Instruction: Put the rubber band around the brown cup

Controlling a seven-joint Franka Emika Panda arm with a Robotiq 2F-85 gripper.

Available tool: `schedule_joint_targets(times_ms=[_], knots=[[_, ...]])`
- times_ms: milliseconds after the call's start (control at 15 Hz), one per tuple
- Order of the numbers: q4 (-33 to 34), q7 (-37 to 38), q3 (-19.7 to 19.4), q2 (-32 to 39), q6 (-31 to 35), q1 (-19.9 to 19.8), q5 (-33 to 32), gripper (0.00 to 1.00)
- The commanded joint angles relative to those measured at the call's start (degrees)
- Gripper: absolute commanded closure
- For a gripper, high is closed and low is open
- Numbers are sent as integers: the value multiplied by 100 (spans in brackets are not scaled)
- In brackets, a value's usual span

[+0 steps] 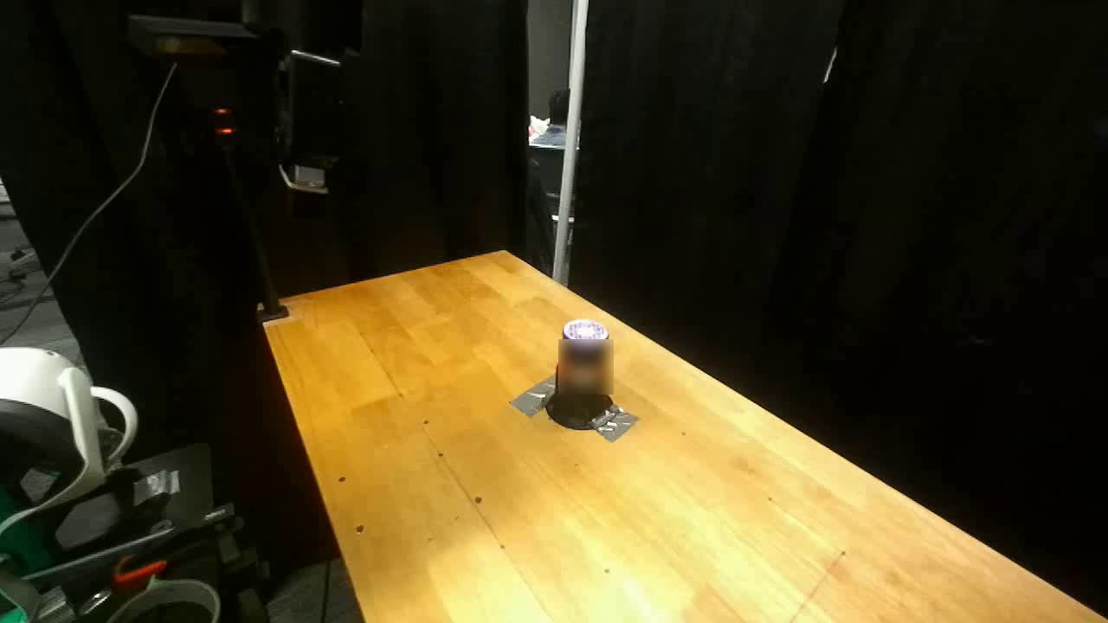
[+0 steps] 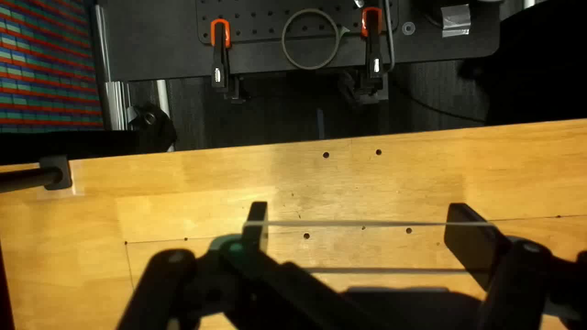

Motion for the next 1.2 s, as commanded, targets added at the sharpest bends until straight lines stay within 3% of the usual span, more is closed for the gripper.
schedule_joint_targets(times_ms=[0, 333, 533, 800, 1133], knots=[[23, 29, -65, 7, -4, 79, -26, 0], [45, 29, -64, -16, -5, 79, -26, 0], [175, -238, -182, 406, 600, 25, -89, 0], [1045, -911, -527, 1661, 965, 23, 134, 0], [2561, -1601, -666, 3483, 749, 30, 507, 0]])
